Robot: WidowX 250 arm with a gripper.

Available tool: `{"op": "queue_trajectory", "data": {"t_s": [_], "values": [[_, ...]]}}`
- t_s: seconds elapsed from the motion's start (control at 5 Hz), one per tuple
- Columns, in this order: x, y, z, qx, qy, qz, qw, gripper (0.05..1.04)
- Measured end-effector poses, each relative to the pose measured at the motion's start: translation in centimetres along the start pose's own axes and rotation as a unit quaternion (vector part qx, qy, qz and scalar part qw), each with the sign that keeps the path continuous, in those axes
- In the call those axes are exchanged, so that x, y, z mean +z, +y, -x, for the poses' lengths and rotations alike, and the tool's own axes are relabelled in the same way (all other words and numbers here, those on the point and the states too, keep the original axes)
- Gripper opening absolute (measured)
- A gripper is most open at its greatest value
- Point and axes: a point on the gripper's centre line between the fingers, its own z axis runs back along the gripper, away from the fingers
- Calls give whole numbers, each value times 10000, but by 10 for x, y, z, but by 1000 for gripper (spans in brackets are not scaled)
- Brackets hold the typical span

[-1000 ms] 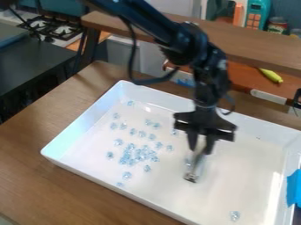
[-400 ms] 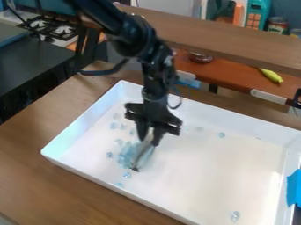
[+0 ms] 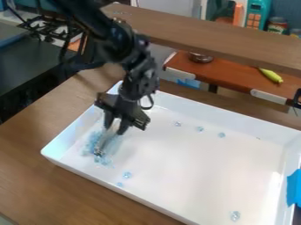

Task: Sweep into pile

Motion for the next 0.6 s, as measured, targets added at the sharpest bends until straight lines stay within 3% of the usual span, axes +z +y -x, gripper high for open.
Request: {"op": "queue_trajectory", "data": {"t_s": [0.2,0.4,0.6], "values": [[0,1,2,-88,-326,-429,9985,327],[23,-11,8,149,-517,-175,9984,326],[59,-40,-4,432,-623,287,9967,326]]}}
